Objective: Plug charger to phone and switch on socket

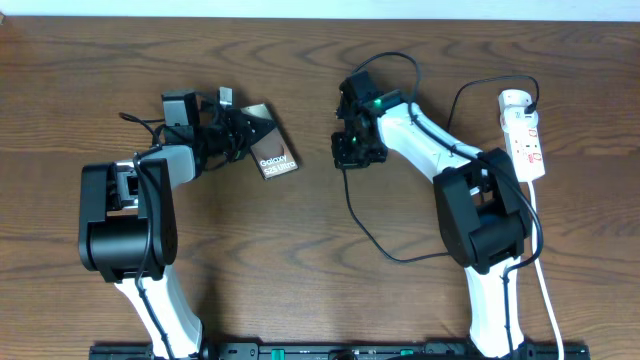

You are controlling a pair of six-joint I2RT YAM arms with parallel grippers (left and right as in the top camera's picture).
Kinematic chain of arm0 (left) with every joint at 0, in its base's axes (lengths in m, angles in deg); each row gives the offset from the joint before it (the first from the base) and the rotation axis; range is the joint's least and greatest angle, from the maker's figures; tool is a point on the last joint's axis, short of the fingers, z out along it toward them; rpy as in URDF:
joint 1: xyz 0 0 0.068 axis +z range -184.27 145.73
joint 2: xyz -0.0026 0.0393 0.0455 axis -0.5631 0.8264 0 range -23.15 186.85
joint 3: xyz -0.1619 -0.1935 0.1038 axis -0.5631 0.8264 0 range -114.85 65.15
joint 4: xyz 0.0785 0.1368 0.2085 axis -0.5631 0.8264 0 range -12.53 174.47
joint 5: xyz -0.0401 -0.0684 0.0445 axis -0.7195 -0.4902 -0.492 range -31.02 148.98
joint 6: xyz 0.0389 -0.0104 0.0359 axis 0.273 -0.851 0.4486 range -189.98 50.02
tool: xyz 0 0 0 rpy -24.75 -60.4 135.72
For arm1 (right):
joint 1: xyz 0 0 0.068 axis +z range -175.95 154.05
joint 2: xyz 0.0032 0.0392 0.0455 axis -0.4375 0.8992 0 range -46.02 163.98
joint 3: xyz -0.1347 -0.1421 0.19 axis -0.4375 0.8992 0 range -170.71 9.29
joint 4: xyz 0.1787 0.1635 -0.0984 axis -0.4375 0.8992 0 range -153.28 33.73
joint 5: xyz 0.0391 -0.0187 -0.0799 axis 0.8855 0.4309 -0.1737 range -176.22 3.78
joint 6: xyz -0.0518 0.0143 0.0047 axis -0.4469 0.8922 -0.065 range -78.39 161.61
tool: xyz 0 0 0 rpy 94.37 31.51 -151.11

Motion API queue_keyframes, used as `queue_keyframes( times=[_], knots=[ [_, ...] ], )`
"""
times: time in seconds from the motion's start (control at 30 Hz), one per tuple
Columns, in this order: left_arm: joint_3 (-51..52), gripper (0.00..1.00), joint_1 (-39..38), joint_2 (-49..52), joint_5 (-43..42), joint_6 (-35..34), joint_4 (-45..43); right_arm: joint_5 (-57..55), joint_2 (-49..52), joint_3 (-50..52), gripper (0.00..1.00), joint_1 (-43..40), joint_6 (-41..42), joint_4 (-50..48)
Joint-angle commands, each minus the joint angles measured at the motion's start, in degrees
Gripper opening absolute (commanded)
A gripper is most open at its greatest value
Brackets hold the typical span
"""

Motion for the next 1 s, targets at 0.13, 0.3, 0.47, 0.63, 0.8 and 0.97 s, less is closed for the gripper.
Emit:
queue_keyframes(
  times=[0.13,0.3,0.47,0.63,0.8,0.97],
  knots=[
    [-2.6,0.07,2.0,-1.8,-12.9,-16.4,-17.8,31.9,-7.4,1.1,0.01,-6.4,-23.3,4.6],
    [-3.1,0.07,2.1,-3.3,-17.5,-31.6,-39.9,42.3,-11.3,1.1,0.01,-7.2,-32.7,11.0],
    [-3.1,0.08,2.0,-4.2,-20.8,-43.3,-57.5,53.9,-11.7,1.1,0.01,-6.1,-37.6,13.2],
    [-3.1,0.07,2.0,-4.2,-20.2,-44.9,-59.1,55.6,-11.7,1.1,0.01,-2.9,-39.7,13.2],
    [-3.1,0.07,1.9,-4.2,-17.9,-46.2,-58.9,55.8,-11.7,1.1,0.01,0.0,-39.8,11.9],
    [-3.1,0.07,1.9,-4.2,-16.3,-47.1,-58.9,55.7,-11.7,1.1,0.01,1.0,-33.8,7.4]
  ],
)
